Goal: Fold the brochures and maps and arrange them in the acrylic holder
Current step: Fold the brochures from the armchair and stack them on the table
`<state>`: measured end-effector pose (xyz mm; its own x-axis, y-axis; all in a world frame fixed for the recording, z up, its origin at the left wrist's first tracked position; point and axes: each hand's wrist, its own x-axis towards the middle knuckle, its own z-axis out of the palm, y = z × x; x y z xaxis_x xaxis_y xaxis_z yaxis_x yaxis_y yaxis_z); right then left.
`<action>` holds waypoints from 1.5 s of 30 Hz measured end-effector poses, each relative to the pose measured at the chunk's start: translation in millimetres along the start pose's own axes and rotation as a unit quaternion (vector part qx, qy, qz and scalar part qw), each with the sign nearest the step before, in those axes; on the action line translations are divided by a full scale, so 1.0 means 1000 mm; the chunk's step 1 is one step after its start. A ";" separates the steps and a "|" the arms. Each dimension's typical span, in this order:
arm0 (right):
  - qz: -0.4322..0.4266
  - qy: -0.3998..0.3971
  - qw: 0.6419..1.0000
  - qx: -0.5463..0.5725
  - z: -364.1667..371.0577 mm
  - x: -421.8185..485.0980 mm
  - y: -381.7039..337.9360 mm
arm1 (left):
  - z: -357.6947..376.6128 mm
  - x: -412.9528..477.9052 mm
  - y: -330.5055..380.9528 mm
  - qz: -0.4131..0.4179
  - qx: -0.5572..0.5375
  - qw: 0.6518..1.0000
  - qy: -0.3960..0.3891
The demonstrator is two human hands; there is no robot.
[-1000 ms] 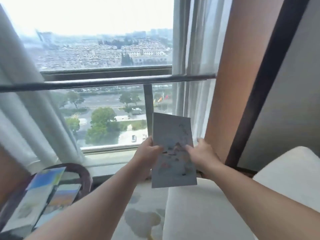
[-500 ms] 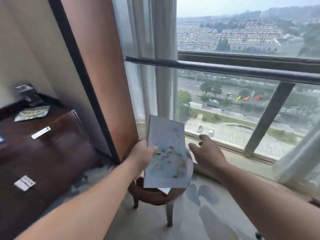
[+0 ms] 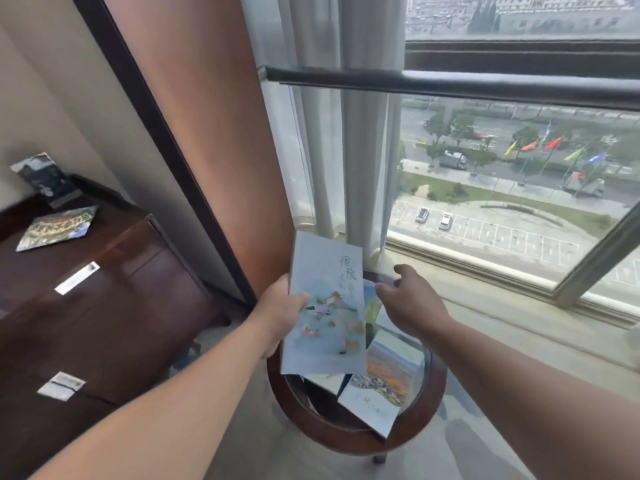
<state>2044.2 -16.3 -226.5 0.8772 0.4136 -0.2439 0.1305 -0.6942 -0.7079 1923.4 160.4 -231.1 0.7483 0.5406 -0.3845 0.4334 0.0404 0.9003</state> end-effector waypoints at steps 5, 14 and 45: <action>0.061 0.008 0.998 -0.010 0.032 0.040 0.005 | -0.023 0.074 -0.034 -0.052 0.029 0.998 -0.013; 0.187 0.024 0.981 -0.042 0.113 0.078 0.048 | -0.010 0.178 -0.117 -0.144 0.085 0.975 -0.149; 0.028 -0.171 0.935 -0.308 0.267 0.155 0.168 | 0.083 0.268 -0.285 0.182 0.592 0.779 -0.093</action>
<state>2078.9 89.1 -560.2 0.7055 0.4574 -0.5413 0.4229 -0.8846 -0.1963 2041.9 224.2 -607.4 0.9420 0.1994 -0.2700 0.2525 -0.9510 0.1786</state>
